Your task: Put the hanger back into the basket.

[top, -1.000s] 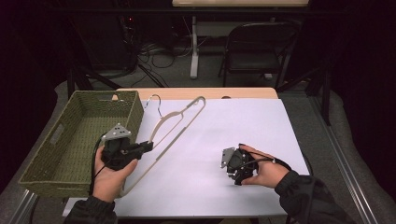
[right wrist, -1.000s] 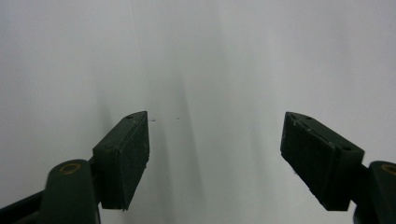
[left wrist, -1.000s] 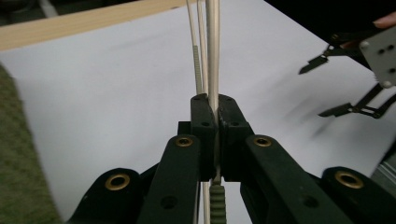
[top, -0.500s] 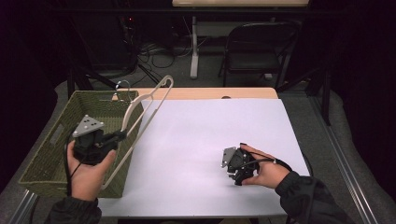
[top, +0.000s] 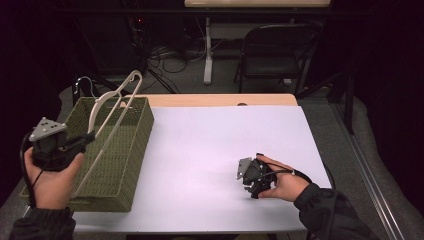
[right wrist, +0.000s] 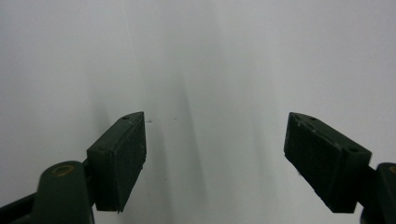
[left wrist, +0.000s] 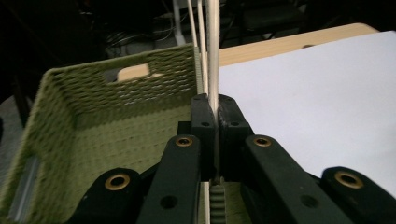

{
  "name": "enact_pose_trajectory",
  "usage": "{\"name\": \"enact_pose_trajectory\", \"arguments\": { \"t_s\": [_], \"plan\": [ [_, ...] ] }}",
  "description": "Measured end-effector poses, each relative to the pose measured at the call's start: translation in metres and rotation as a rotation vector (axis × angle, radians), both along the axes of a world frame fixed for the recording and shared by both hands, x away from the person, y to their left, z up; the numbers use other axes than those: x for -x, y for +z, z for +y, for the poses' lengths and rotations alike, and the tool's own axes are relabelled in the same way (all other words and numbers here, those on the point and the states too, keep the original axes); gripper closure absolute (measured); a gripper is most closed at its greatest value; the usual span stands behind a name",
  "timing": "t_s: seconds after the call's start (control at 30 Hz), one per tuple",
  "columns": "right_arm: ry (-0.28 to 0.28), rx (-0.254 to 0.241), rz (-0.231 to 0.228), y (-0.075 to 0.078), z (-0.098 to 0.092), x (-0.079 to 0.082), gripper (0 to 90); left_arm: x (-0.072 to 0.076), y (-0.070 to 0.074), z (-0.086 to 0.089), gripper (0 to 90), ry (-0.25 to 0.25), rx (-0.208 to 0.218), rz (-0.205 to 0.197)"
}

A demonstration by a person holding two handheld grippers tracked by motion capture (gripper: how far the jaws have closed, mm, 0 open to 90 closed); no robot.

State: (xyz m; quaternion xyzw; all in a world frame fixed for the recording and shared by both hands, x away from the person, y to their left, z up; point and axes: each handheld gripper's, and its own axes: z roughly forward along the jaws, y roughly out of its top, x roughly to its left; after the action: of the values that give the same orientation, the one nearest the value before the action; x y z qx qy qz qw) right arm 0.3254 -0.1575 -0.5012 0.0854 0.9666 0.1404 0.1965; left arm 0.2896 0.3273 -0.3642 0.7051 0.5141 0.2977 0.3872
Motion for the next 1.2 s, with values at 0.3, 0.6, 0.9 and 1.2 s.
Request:
{"name": "enact_pose_trajectory", "arguments": {
  "t_s": [0.3, 0.6, 0.9, 1.2],
  "plan": [
    [0.004, 0.017, 0.002, -0.002, 0.003, -0.002, 21.1, -0.011, -0.017, 0.044, 87.3, -0.013, -0.054, 0.020],
    [-0.007, 0.022, 0.007, -0.005, 0.004, -0.003, 21.2, -0.020, -0.024, 0.062, 87.3, -0.200, -0.188, -0.011],
    [-0.007, 0.025, 0.010, -0.006, 0.005, -0.003, 21.2, -0.037, -0.030, 0.070, 87.4, -0.253, -0.162, 0.026],
    [-0.009, 0.020, 0.016, -0.008, 0.004, -0.003, 21.5, -0.043, -0.043, 0.084, 87.3, -0.291, -0.110, 0.030]
  ]
}}
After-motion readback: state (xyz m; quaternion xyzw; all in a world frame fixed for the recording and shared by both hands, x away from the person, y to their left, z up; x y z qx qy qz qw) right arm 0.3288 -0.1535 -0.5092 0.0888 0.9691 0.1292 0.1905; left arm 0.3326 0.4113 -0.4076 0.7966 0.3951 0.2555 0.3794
